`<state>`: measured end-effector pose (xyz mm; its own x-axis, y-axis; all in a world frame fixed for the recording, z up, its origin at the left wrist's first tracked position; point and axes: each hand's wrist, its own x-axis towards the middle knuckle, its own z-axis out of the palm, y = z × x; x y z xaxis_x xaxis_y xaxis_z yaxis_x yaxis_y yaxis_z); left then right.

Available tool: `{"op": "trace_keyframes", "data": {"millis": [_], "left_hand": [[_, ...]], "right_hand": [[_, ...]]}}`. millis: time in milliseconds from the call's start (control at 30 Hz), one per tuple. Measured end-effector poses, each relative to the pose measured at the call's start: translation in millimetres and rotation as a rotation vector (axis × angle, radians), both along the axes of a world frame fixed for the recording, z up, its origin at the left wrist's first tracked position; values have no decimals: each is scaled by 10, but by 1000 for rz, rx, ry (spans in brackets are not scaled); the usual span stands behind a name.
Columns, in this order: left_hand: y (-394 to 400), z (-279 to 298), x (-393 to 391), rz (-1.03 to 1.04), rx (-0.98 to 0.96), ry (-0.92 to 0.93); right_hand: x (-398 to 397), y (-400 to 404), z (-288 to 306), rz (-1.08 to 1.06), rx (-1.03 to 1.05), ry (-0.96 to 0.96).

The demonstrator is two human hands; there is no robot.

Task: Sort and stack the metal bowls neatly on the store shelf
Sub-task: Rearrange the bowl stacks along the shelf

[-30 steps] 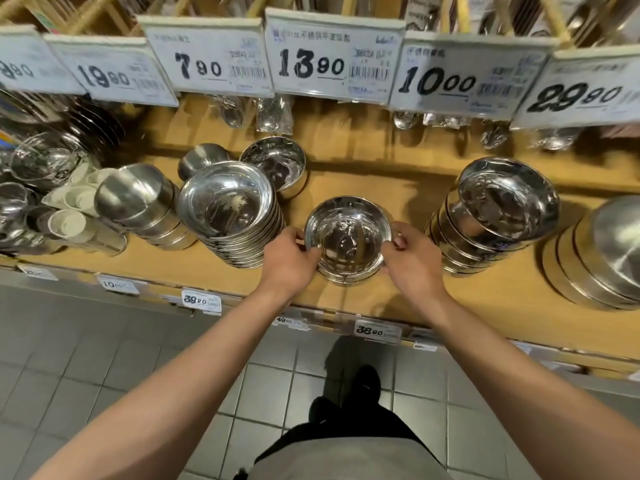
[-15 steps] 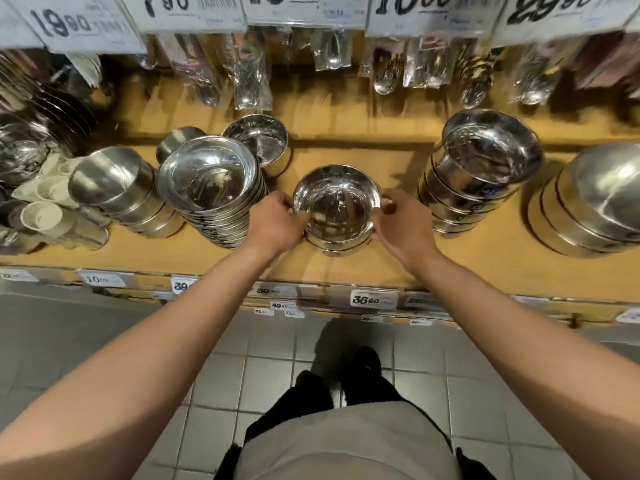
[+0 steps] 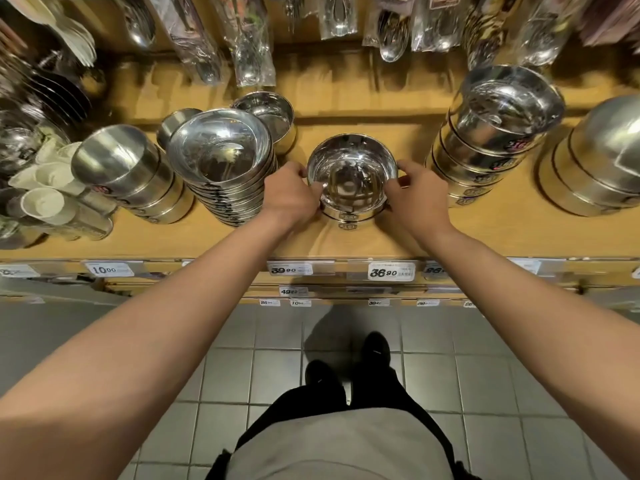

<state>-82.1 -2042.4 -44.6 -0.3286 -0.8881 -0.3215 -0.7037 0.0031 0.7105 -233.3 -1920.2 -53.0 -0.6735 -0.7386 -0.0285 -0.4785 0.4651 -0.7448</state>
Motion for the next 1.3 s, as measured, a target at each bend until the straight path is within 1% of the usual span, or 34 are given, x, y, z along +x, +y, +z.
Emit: {"op": "trace_keyframes", "data": {"millis": [133, 267, 367, 467, 600, 667, 800, 900, 967, 1067, 1300], "left_hand": [[20, 57, 25, -26, -6, -16], [52, 167, 44, -47, 14, -16], [92, 291, 122, -58, 31, 8], [169, 457, 289, -60, 29, 75], [176, 653, 613, -7, 88, 263], [91, 791, 800, 16, 37, 311], [-198, 1095, 1214, 122, -19, 400], [-439, 1223, 1495, 242, -61, 428], [-570, 1227, 1605, 292, -79, 422], [-713, 1174, 1665, 321, -52, 447], [-915, 1038, 1657, 388, -61, 414]], "right_hand": [[21, 8, 57, -12, 22, -55], [10, -8, 143, -5, 92, -112], [22, -2, 240, -47, 150, -82], [178, 26, 392, -62, 86, -42], [499, -82, 538, 41, 3, -189], [595, -234, 639, 80, -47, -276], [657, -520, 838, 61, -118, -315], [642, -731, 869, 118, -141, -385], [609, -941, 841, 159, -93, -432], [527, -1316, 702, 180, -6, -434], [348, -2015, 263, 313, 214, -239]]}}
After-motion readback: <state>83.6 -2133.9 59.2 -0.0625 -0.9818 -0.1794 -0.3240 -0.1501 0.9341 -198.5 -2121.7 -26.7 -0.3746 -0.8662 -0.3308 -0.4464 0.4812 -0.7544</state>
